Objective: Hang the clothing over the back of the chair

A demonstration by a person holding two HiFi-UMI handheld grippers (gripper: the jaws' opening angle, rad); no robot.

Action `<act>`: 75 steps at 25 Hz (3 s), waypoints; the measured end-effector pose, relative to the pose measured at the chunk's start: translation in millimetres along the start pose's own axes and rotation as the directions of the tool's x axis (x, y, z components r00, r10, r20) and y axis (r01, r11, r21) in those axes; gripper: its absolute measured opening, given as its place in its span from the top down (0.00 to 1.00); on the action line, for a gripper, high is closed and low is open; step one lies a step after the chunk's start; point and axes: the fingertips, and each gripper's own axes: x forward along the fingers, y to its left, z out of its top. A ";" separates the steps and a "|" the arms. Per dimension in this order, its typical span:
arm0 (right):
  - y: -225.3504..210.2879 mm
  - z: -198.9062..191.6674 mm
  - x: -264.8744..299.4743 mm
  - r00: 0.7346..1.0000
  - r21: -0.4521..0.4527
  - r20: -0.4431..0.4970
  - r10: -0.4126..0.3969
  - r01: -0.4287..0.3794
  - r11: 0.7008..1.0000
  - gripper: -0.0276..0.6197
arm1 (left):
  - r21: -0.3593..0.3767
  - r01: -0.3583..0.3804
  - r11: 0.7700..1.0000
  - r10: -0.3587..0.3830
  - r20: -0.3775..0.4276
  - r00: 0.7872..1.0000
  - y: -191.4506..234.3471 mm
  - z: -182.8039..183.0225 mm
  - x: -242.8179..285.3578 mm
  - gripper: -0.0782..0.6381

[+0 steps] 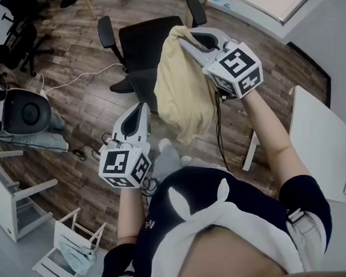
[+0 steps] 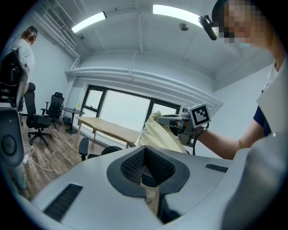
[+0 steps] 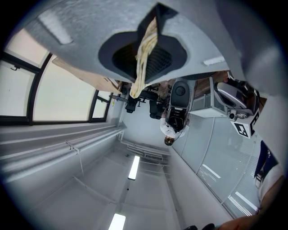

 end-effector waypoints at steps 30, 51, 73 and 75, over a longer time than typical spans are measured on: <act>2.2 -78.7 57.1 0.951 0.077 -0.286 0.114 -0.096 0.992 0.90 | -0.004 0.044 0.999 -0.044 0.011 0.999 31.3 27.7 31.9 0.88; 7.4 -122.9 66.3 0.873 0.070 -0.462 0.154 -0.138 0.988 0.71 | -0.009 0.079 0.997 -0.079 0.010 0.997 31.2 36.4 45.9 0.88; 4.9 0.2 2.7 1.000 0.185 -0.015 0.019 -0.016 0.983 0.72 | 0.023 0.104 0.994 -0.105 0.044 0.994 7.6 49.2 38.8 0.88; 12.8 8.9 -4.3 1.000 0.179 0.015 0.015 -0.018 0.984 0.76 | 0.025 0.104 0.994 -0.105 0.053 0.993 5.3 51.8 36.8 0.88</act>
